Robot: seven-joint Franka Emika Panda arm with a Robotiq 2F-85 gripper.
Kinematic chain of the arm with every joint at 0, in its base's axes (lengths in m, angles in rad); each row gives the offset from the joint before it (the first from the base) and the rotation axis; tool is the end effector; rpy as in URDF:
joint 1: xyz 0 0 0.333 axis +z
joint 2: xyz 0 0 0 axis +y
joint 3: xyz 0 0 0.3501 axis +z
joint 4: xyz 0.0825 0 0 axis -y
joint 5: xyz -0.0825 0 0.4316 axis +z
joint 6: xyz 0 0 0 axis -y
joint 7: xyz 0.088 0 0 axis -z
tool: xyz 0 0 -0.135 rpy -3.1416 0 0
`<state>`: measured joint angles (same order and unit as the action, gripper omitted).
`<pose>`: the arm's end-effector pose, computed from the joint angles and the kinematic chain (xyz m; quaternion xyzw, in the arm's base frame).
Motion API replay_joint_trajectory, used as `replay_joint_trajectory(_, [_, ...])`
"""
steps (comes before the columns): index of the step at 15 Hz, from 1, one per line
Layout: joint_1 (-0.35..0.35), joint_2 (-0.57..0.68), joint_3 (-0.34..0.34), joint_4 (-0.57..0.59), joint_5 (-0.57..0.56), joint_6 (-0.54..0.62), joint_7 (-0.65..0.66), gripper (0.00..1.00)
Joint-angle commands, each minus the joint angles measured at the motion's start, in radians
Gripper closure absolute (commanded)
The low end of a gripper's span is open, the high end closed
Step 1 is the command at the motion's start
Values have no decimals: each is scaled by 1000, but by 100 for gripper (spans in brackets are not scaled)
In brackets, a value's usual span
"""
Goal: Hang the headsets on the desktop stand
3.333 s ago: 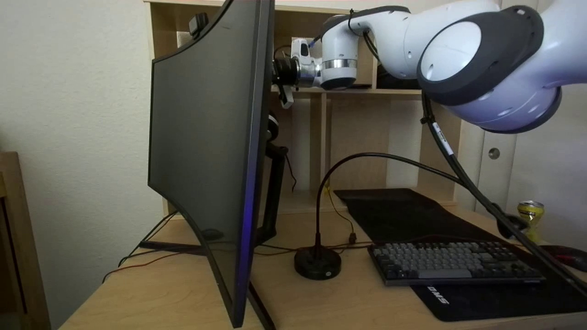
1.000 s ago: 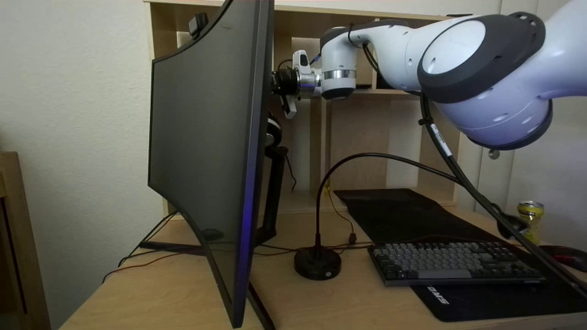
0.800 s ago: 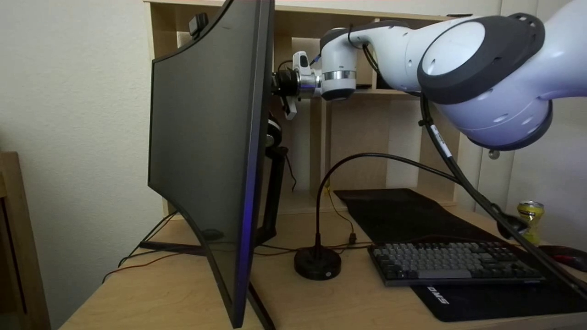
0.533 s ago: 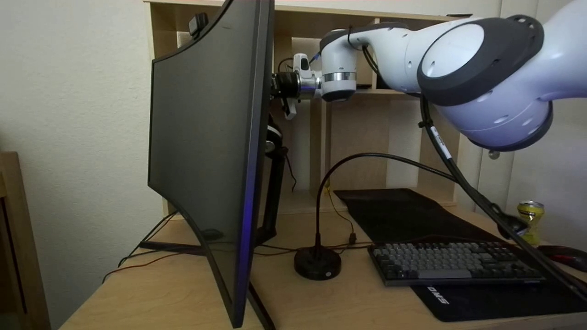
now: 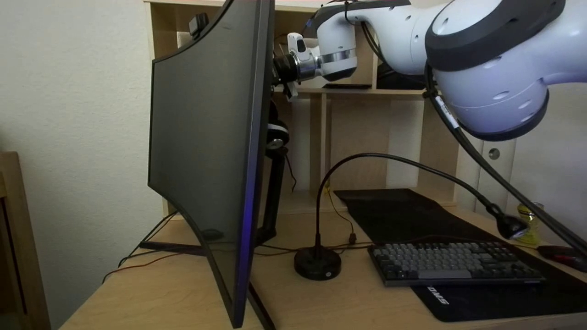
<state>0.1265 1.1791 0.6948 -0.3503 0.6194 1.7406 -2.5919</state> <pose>0.8185 0.3387 0.4999 -0.0960 -0.7949 -0.5794 0.1521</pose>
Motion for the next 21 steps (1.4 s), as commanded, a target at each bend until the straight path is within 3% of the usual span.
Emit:
replay_joint_trajectory(1, [2,0,-16,-2,14,-3,1,80])
replay_joint_trajectory(2, [2,4,-19,-3,16,-3,1,80])
replay_joint_trajectory(3, [1,8,-20,-3,17,-3,1,95])
replay_joint_trajectory(6, [-2,21,-5,-7,47,-27,81,95])
replay_joint_trajectory(10, [2,39,9,-8,96,17,42,95])
replay_joint_trajectory(13, [3,52,26,-8,159,27,96,95])
replay_joint_trajectory(17, [16,50,2,-8,191,158,-39,95])
replay_joint_trajectory(19, [19,40,-22,-8,165,176,-90,95])
replay_joint_trajectory(20, [4,13,113,-8,1,199,-19,95])
replay_joint_trajectory(21, [5,11,130,-4,-54,210,-15,95])
